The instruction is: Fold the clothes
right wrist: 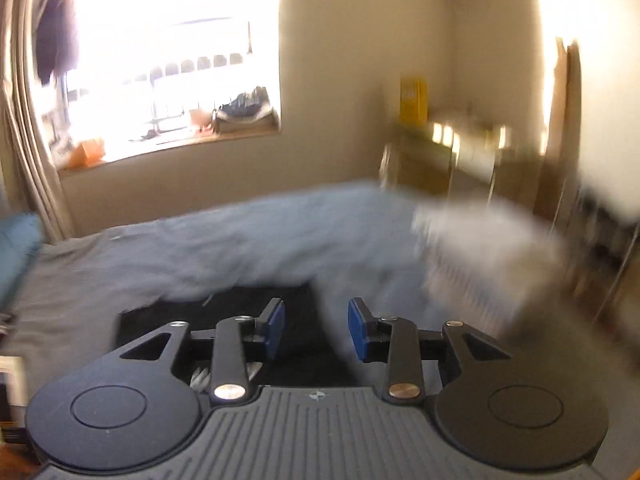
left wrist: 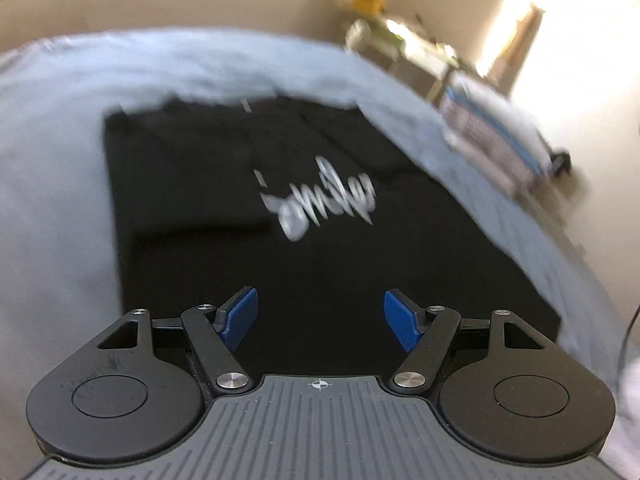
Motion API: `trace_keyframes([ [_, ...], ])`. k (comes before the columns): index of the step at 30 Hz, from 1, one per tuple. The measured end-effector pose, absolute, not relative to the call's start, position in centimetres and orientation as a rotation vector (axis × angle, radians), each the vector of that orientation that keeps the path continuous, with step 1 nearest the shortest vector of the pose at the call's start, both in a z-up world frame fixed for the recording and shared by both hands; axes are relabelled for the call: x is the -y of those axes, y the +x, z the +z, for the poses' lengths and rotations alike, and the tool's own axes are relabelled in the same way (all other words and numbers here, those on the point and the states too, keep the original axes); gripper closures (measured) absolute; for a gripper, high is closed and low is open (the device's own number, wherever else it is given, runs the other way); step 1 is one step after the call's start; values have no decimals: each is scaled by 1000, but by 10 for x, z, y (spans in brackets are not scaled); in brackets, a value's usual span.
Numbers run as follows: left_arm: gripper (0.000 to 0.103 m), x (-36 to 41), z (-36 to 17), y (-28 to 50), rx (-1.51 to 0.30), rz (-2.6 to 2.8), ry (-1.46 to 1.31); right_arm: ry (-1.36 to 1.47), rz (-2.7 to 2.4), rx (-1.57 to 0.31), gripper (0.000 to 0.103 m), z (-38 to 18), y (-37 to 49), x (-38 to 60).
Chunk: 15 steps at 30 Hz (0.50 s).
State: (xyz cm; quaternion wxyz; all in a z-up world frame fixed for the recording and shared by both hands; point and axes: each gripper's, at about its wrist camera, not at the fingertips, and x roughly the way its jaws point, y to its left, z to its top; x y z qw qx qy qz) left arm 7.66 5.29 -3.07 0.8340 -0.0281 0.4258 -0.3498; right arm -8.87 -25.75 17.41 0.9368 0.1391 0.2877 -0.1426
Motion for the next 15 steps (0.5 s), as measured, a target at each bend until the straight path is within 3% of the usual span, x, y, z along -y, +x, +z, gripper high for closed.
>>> trace_keyframes([
  [4,39,-47,-36,33,-899,-759,2,519,-190,-755,80,72,-116,262],
  [6,51,-48,-34,10,-915,-729,16,456,-133,-844,82,35,-107,251],
  [13,51,-42,-37,-68,-961,-653,88,131,41,-1131,82,-41,-86,192],
  [15,51,-46,-51,-80,-982,-642,110,99,30,-1138,82,-53,-106,186],
])
